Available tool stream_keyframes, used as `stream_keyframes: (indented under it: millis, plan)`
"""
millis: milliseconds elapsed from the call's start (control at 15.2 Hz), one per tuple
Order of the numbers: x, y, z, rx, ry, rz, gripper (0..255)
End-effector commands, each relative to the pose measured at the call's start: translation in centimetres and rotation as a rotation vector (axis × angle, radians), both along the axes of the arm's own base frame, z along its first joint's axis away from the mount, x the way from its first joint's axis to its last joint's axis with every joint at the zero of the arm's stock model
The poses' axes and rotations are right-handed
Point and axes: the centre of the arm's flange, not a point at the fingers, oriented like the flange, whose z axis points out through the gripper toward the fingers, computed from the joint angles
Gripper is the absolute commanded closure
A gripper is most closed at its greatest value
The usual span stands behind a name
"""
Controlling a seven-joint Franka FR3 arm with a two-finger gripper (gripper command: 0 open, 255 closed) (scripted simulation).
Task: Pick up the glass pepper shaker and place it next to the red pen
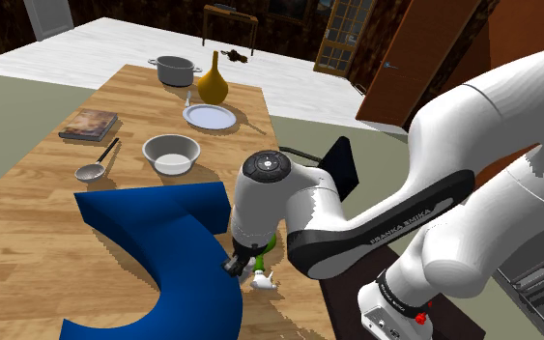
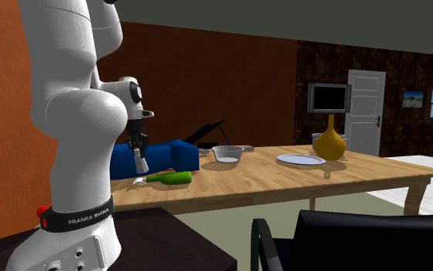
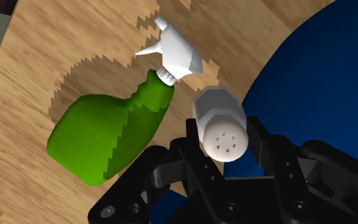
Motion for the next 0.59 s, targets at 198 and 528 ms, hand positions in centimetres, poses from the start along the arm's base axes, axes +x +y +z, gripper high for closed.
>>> stream_keyframes:
  millis: [198, 528]
  plan:
    - [0.04, -0.12, -2.17, 0.019, 0.027, 0.000, 255]
    - [0.49, -0.26, -2.37, 0.020, 0.026, 0.000, 0]
